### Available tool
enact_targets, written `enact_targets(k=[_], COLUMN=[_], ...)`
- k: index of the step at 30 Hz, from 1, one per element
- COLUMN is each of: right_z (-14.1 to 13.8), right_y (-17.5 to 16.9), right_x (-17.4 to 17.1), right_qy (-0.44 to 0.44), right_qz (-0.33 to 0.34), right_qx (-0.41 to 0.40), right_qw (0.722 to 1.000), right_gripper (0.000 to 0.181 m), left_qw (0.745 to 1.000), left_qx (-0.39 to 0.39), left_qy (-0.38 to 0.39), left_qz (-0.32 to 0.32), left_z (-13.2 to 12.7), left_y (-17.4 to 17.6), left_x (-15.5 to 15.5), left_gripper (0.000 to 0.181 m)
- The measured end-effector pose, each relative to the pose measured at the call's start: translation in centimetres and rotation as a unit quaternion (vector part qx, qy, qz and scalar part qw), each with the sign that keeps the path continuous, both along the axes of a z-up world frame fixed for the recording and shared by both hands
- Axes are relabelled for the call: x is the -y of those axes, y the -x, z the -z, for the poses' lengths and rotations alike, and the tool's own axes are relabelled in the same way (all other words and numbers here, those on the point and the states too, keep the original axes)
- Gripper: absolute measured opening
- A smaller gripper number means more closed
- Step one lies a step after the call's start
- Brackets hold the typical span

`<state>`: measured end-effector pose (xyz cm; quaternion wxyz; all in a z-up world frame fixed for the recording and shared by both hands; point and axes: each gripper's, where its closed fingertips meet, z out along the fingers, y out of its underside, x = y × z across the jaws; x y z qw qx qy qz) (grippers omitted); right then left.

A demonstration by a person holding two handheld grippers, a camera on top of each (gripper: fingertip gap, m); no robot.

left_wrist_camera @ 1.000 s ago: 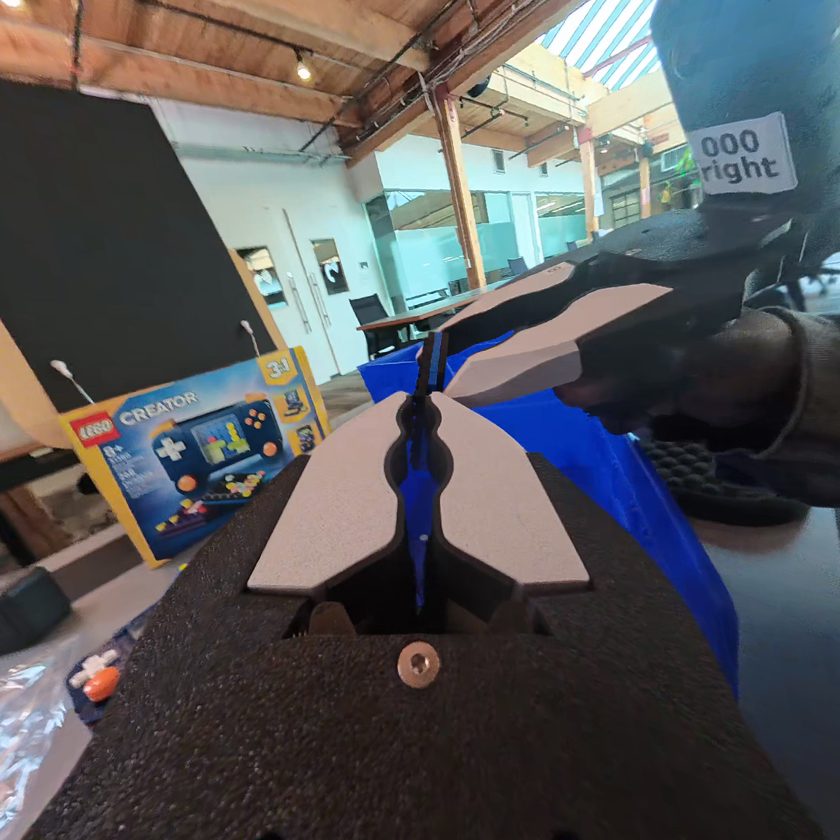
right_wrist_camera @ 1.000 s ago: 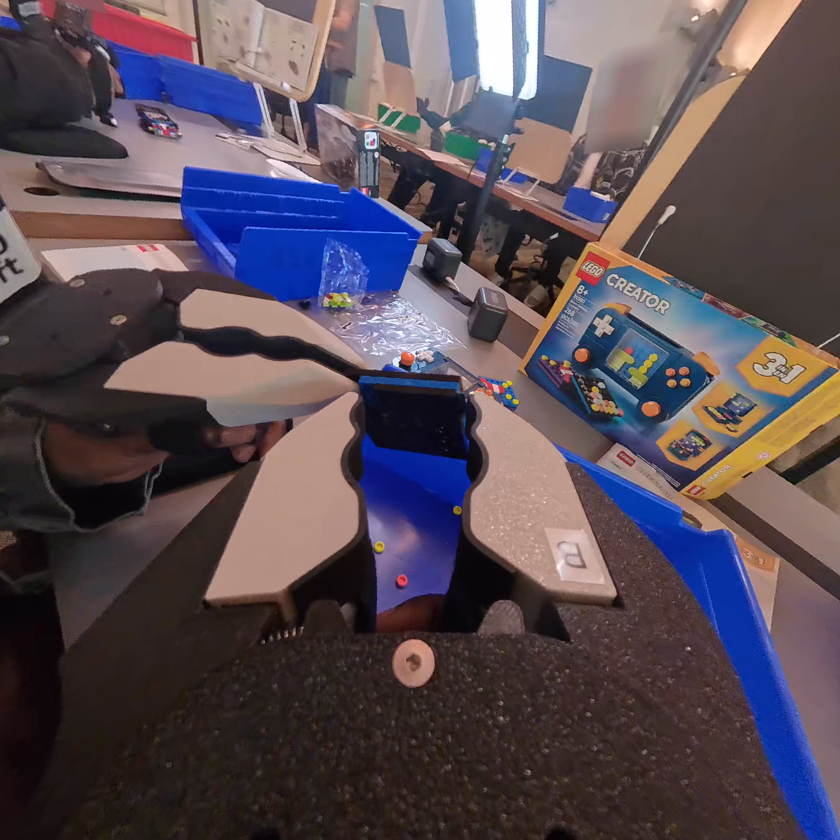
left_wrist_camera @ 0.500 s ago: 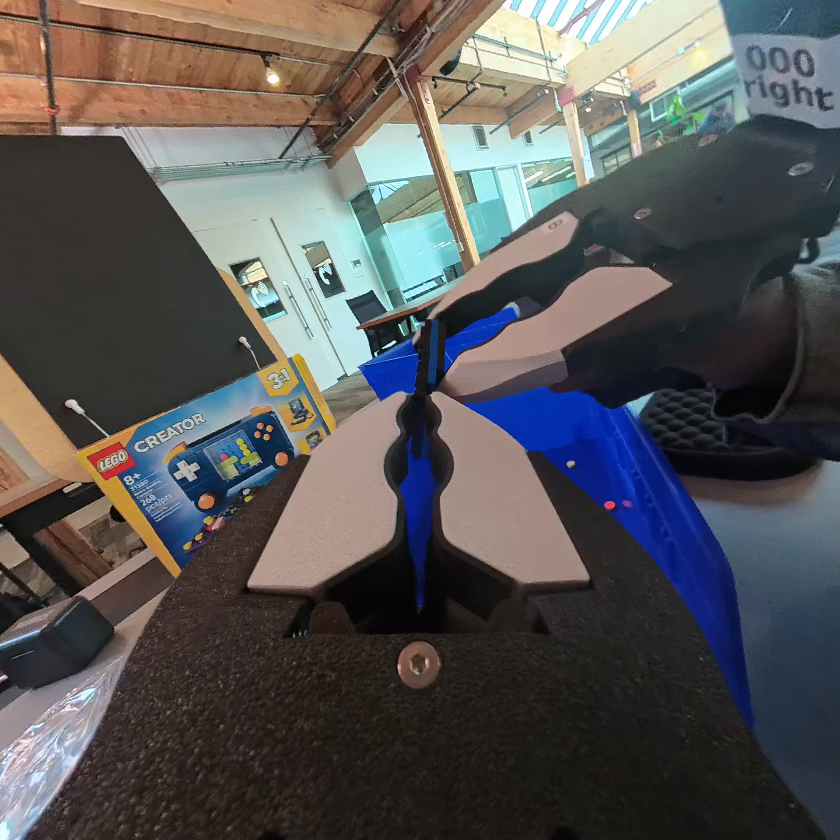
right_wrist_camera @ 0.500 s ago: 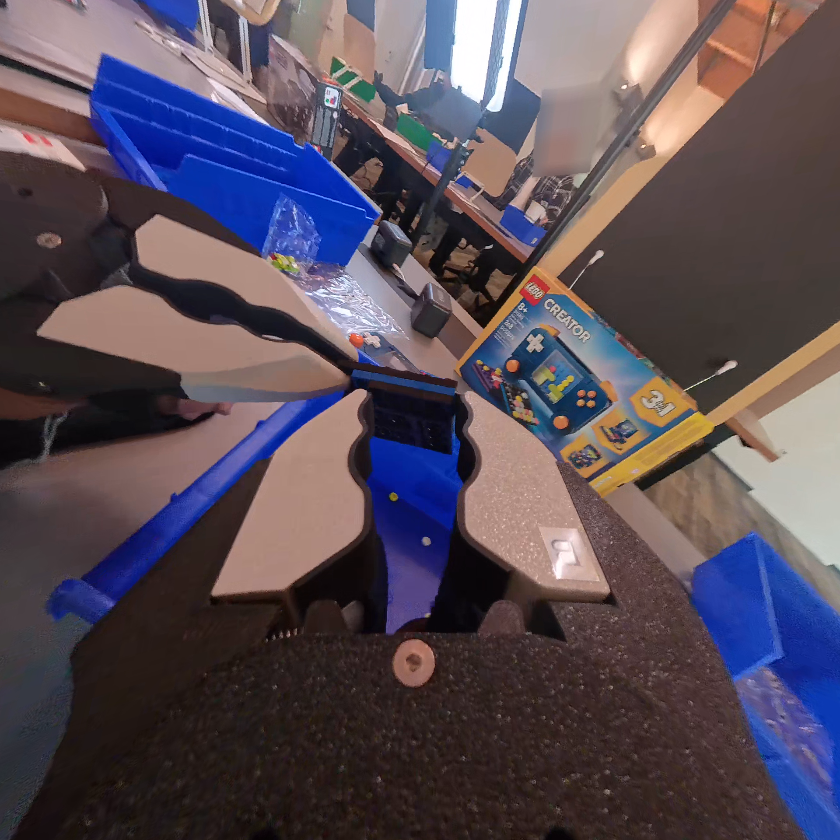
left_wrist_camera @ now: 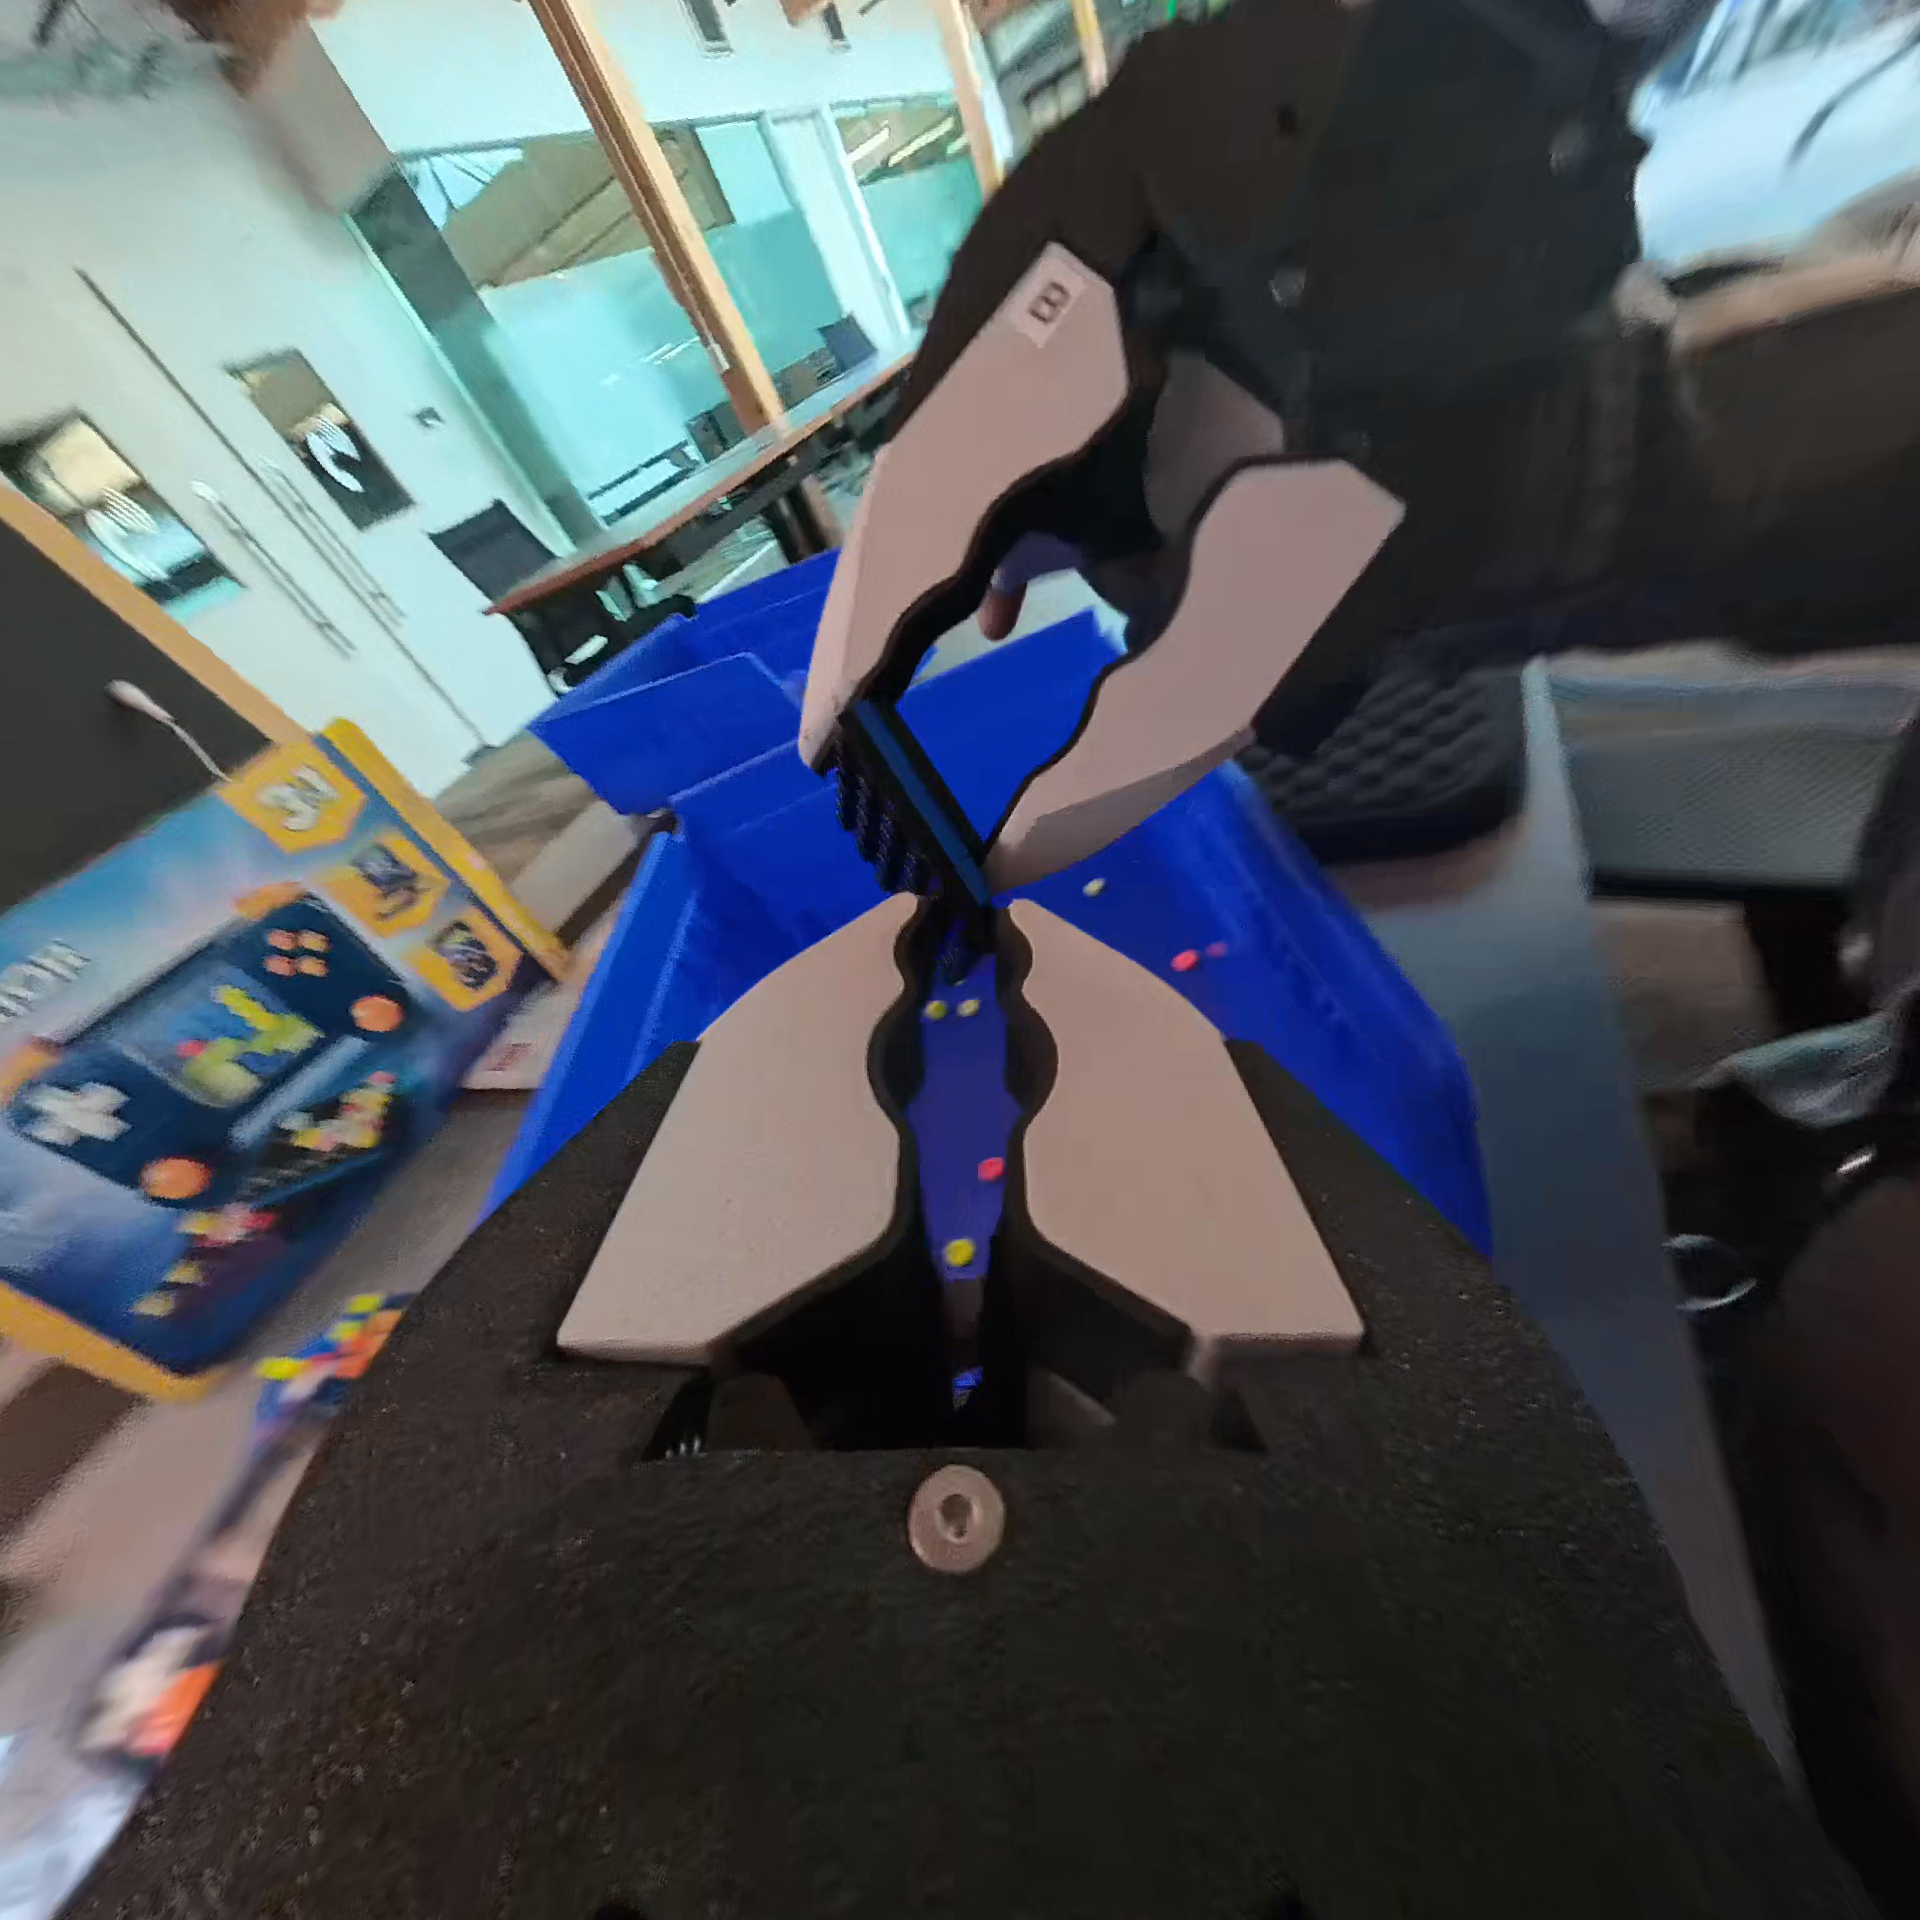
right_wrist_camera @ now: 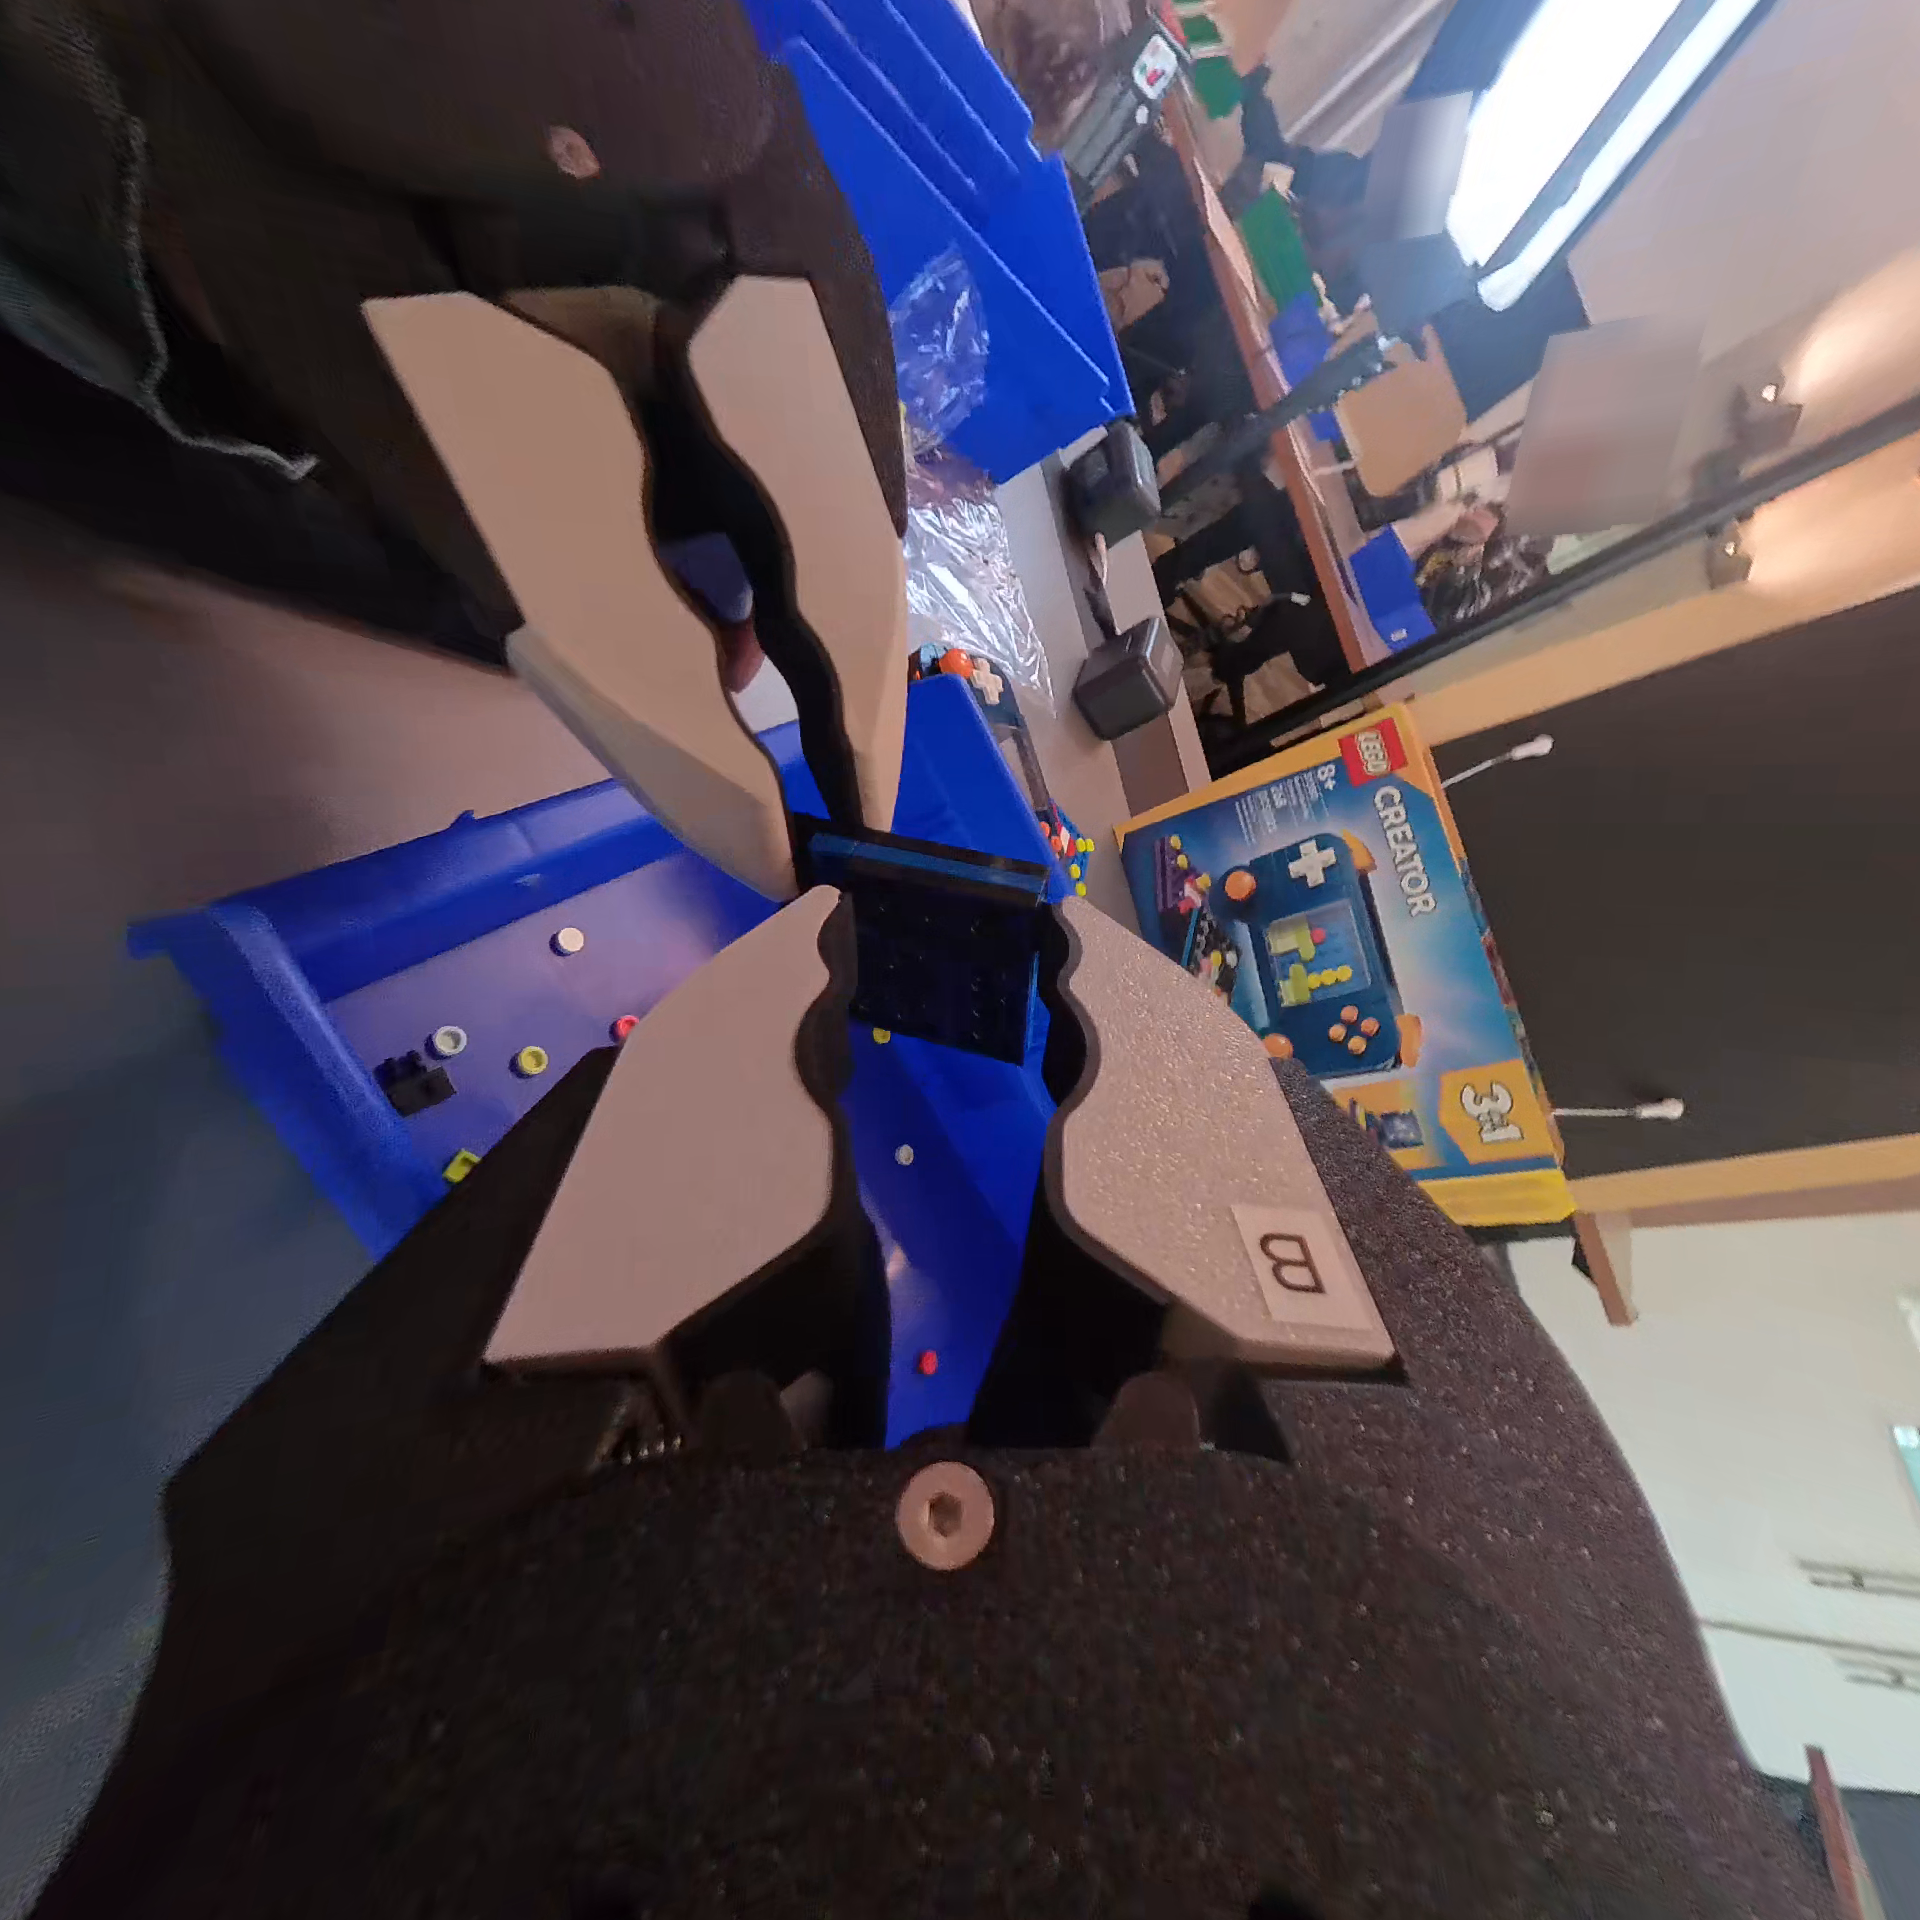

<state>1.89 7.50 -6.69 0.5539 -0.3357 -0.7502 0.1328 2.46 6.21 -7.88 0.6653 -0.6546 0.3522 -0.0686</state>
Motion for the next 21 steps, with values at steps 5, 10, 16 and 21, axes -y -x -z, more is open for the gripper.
enact_targets(k=[5, 10, 16, 21], right_z=[-0.9, -1.3, -2.6, -2.9], right_y=[0.1, 0.8, 1.1, 1.0], right_x=[0.3, -0.5, -0.7, -0.7], right_qy=[-0.066, 0.008, 0.166, 0.129], right_qz=[-0.017, -0.006, 0.045, 0.083], right_qx=[0.0, -0.046, -0.145, -0.158], right_qw=[0.998, 0.999, 0.974, 0.975], right_gripper=[0.034, 0.034, 0.039, 0.037], left_qw=[0.98, 0.989, 0.978, 0.973], left_qx=[0.179, 0.14, 0.17, 0.178], left_qy=[0.078, 0.018, 0.007, -0.007], left_qz=[0.036, -0.048, -0.119, -0.144], left_z=[-0.4, -0.8, -1.6, -1.8], left_y=[0.1, 0.9, 0.8, 1.0], left_x=[-0.1, -1.0, -1.6, -1.6], left_gripper=[0.006, 0.005, 0.004, 0.004])
